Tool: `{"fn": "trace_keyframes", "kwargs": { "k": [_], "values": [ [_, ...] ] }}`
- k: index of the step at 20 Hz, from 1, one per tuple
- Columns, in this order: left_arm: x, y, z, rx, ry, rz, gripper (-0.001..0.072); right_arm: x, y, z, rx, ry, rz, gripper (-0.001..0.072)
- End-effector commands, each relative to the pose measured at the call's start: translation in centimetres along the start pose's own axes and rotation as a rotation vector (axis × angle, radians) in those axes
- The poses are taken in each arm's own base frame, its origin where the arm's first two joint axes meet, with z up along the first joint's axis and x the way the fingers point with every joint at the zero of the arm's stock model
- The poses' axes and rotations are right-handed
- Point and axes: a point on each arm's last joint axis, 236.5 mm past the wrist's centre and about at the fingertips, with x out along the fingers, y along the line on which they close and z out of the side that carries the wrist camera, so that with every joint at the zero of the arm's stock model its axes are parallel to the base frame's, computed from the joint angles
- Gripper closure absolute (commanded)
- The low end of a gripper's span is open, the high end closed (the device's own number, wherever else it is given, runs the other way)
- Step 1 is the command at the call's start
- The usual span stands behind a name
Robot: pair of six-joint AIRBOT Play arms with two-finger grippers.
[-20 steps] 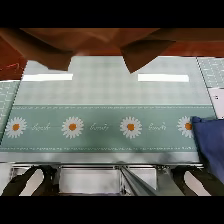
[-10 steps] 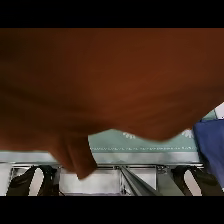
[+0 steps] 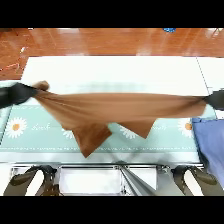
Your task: Fold the shirts.
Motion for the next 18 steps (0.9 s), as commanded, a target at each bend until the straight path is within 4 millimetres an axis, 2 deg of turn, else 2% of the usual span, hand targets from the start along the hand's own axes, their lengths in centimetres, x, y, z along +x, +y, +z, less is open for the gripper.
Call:
{"fn": "trace_keyframes", "kwargs": {
  "k": [1, 4, 7, 9, 11, 12, 13, 14, 15, 16, 18],
  "values": [
    [9.2, 5.4, -3.0, -0.178, 0.076, 0.043, 0.0687, 9.4, -2.8, -0.8, 0.072, 0.111, -0.001, 0.0687],
    [14.8, 6.4, -1.0, -0.281, 0.055, 0.039, 0.0687, 15.6, -4.8, 1.5, 0.125, 0.147, -0.009, 0.0687],
    [19.2, 6.2, 0.7, -0.263, 0.091, 0.04, 0.0687, 20.8, -5.2, 4.2, 0.185, 0.181, 0.04, 0.0687],
    [21.4, 5.6, 1.9, -0.244, 0.106, 0.027, 0.0687, 23.4, -5.1, 5.8, 0.221, 0.195, 0.074, 0.0687],
    [22.9, 5.1, 2.7, -0.234, 0.118, 0.016, 0.0686, 25.2, -4.6, 7.0, 0.262, 0.195, 0.117, 0.0684],
    [23.4, 4.9, 3.0, -0.242, 0.119, 0.007, 0.0669, 25.8, -4.5, 7.5, 0.279, 0.187, 0.13, 0.0591],
    [23.6, 4.1, 3.0, -0.285, 0.14, -0.021, 0.0585, 26.1, -4.4, 8.0, 0.288, 0.177, 0.138, 0.0376],
    [23.2, 3.2, 2.8, -0.266, 0.187, -0.053, 0.0298, 26.0, -4.5, 8.5, 0.278, 0.163, 0.137, 0.0298],
    [22.4, 3.1, 2.8, -0.202, 0.227, -0.064, 0.02, 25.5, -4.9, 9.0, 0.251, 0.155, 0.132, 0.0301],
    [21.1, 3.8, 3.0, -0.175, 0.271, -0.051, 0.02, 24.6, -5.6, 9.6, 0.249, 0.155, 0.128, 0.0302],
    [17.1, 7.0, 4.1, -0.231, 0.355, 0.007, 0.02, 21.8, -7.7, 10.9, 0.284, 0.152, 0.132, 0.0303]
  ]
}}
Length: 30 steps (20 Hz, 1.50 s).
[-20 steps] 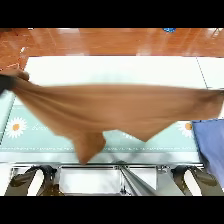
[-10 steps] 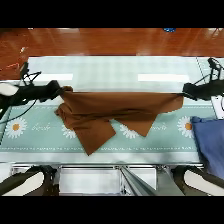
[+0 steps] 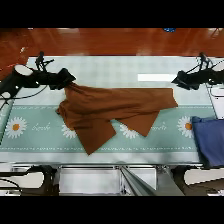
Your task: Fold the shirts.
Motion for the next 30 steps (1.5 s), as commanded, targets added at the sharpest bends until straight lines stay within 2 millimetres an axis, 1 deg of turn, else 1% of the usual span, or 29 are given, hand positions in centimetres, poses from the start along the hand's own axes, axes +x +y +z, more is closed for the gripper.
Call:
{"fn": "trace_keyframes", "kwargs": {
  "k": [1, 2, 3, 4, 5, 6, 7, 8, 10, 11, 12, 13, 14, 15, 17, 19, 22, 24, 25, 26, 27, 28, 30],
  "values": [
    [-5.9, 3.7, -0.5, -0.051, 0.175, 0.075, 0.02, -4.5, -2.0, 1.8, 0.044, -0.001, 0.017, 0.0303],
    [-8.5, 5.5, -0.6, -0.078, 0.196, 0.102, 0.02, -6.5, -3.4, 1.8, 0.069, -0.009, 0.011, 0.0304],
    [-10.6, 7.1, -0.9, -0.106, 0.199, 0.13, 0.02, -8.5, -5.0, 1.4, 0.091, -0.006, -0.004, 0.0304],
    [-12.4, 8.7, -1.5, -0.133, 0.19, 0.164, 0.02, -10.0, -6.4, 0.5, 0.122, 0.008, -0.002, 0.0304],
    [-13.7, 10.1, -2.8, -0.164, 0.181, 0.194, 0.02, -10.8, -7.6, -0.6, 0.151, 0.017, 0.004, 0.0304],
    [-14.1, 11.1, -4.5, -0.204, 0.181, 0.204, 0.02, -11.2, -8.7, -2.0, 0.194, 0.022, 0.01, 0.0304],
    [-13.9, 11.9, -7.1, -0.25, 0.203, 0.206, 0.02, -11.1, -9.7, -3.7, 0.243, 0.018, 0.019, 0.0304],
    [-13.1, 12.5, -10.5, -0.297, 0.246, 0.207, 0.02, -10.6, -10.2, -5.4, 0.287, 0.012, 0.032, 0.0304],
    [-10.9, 12.8, -16.4, -0.36, 0.308, 0.172, 0.02, -9.0, -10.6, -8.7, 0.351, -0.007, 0.064, 0.0304],
    [-10.0, 13.1, -18.6, -0.381, 0.319, 0.164, 0.02, -8.4, -10.5, -10.0, 0.361, 0.0, 0.07, 0.0304],
    [-9.3, 13.9, -20.7, -0.426, 0.333, 0.176, 0.02, -7.8, -10.3, -11.2, 0.365, 0.017, 0.081, 0.0304],
    [-8.6, 14.0, -22.2, -0.474, 0.347, 0.163, 0.02, -7.4, -9.7, -12.1, 0.365, 0.044, 0.106, 0.0304],
    [-7.7, 13.7, -23.0, -0.522, 0.339, 0.135, 0.02, -7.1, -9.3, -12.7, 0.353, 0.06, 0.125, 0.0304],
    [-6.8, 12.8, -23.1, -0.552, 0.315, 0.081, 0.02, -7.0, -9.1, -13.1, 0.353, 0.074, 0.132, 0.0304],
    [-5.6, 11.6, -22.4, -0.579, 0.257, 0.016, 0.02, -7.0, -8.9, -13.1, 0.357, 0.073, 0.141, 0.0304],
    [-4.5, 11.1, -21.7, -0.567, 0.214, 0.011, 0.02, -7.1, -8.7, -12.9, 0.357, 0.07, 0.149, 0.0304],
    [-2.8, 9.5, -21.5, -0.513, 0.196, 0.009, 0.02, -7.1, -8.6, -13.0, 0.354, 0.074, 0.152, 0.0304],
    [-1.4, 9.1, -21.3, -0.501, 0.174, 0.025, 0.0202, -7.1, -8.6, -13.0, 0.354, 0.074, 0.153, 0.0304],
    [-0.8, 8.9, -21.2, -0.502, 0.169, 0.026, 0.0216, -7.1, -8.6, -13.0, 0.354, 0.075, 0.153, 0.0304],
    [-0.4, 8.6, -21.4, -0.494, 0.182, 0.025, 0.0349, -7.1, -8.6, -13.0, 0.354, 0.075, 0.153, 0.0304],
    [-0.2, 8.2, -21.6, -0.465, 0.2, 0.02, 0.0687, -7.1, -8.7, -13.0, 0.354, 0.074, 0.151, 0.0304],
    [-0.2, 7.8, -21.5, -0.426, 0.209, 0.009, 0.0688, -7.1, -8.8, -13.0, 0.355, 0.07, 0.148, 0.0304],
    [-0.4, 7.0, -21.0, -0.401, 0.218, -0.014, 0.0688, -7.0, -9.3, -12.9, 0.378, 0.063, 0.126, 0.0304]
  ]
}}
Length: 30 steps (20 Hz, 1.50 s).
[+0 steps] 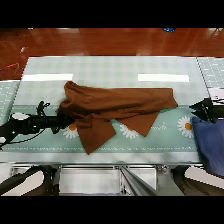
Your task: Fold the shirts.
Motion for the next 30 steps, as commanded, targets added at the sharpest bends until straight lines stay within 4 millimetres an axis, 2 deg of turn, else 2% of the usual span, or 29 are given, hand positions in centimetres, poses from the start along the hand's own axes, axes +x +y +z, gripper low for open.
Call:
{"fn": "trace_keyframes", "kwargs": {
  "k": [1, 4, 10, 16, 21, 22, 23, 25, 27, 28, 30],
  "values": [
    [0.2, -1.6, 0.1, 0.054, 0.013, -0.025, 0.0688, 0.1, -1.0, 0.3, 0.038, -0.011, -0.037, 0.0304],
    [-0.3, -2.8, 0.6, 0.077, 0.01, -0.044, 0.0688, 1.3, -2.3, -0.2, 0.078, 0.032, -0.052, 0.0304],
    [-0.4, -3.1, 0.9, 0.081, 0.005, -0.048, 0.0687, 5.0, -1.0, -0.2, 0.085, 0.091, 0.038, 0.0304],
    [-0.4, -3.1, 0.8, 0.079, 0.006, -0.048, 0.0687, 9.3, 2.5, 0.9, 0.013, 0.154, 0.05, 0.0304],
    [-0.4, -3.1, 0.8, 0.079, 0.006, -0.048, 0.0687, 11.9, 4.8, 1.7, -0.043, 0.163, 0.036, 0.0305],
    [-0.4, -3.1, 0.8, 0.079, 0.006, -0.048, 0.0687, 12.3, 5.2, 1.7, -0.055, 0.168, 0.037, 0.0332],
    [-0.4, -3.1, 0.8, 0.079, 0.006, -0.048, 0.0687, 12.6, 5.9, 1.6, -0.074, 0.176, 0.039, 0.0405],
    [-0.4, -3.2, 0.8, 0.079, 0.008, -0.049, 0.0687, 12.4, 7.2, 1.4, -0.132, 0.197, 0.056, 0.0686],
    [-0.8, -4.1, 0.8, 0.096, 0.019, -0.065, 0.0687, 11.1, 8.8, 2.0, -0.168, 0.201, 0.08, 0.0687],
    [-1.3, -5.1, 1.1, 0.12, 0.012, -0.082, 0.0687, 9.9, 9.8, 2.8, -0.18, 0.178, 0.091, 0.0687],
    [-3.8, -9.2, 2.9, 0.205, -0.046, -0.145, 0.0687, 6.1, 13.2, 5.2, -0.252, 0.089, 0.119, 0.0687]
  ]
}}
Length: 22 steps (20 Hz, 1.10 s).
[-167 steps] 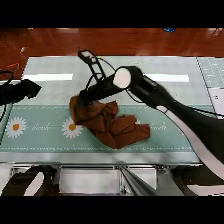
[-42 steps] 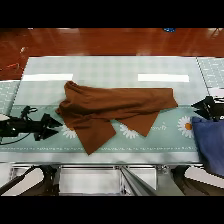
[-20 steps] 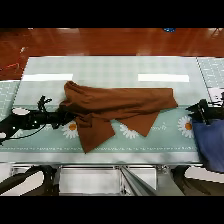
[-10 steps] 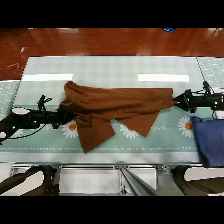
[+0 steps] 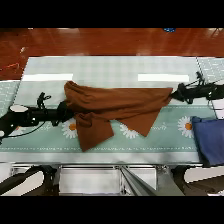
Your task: Fold the shirts.
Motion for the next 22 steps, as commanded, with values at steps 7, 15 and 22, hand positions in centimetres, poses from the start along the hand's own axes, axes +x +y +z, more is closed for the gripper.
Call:
{"fn": "trace_keyframes", "kwargs": {
  "k": [7, 15, 22],
  "values": [
    [-24.6, -27.7, 9.1, 0.579, -0.593, -0.359, 0.0687, -24.8, 22.9, 5.7, -0.489, -0.567, 0.091, 0.0687],
    [-42.9, -38.9, -1.9, 1.024, -0.946, -0.392, 0.0688, -43.7, 35.8, -9.1, -0.869, -1.06, 0.028, 0.0687],
    [-47.9, -37.3, -11.1, 1.17, -1.202, -0.128, 0.0687, -47.3, 31.1, -16.7, -0.798, -1.133, -0.264, 0.0687]
  ]
}}
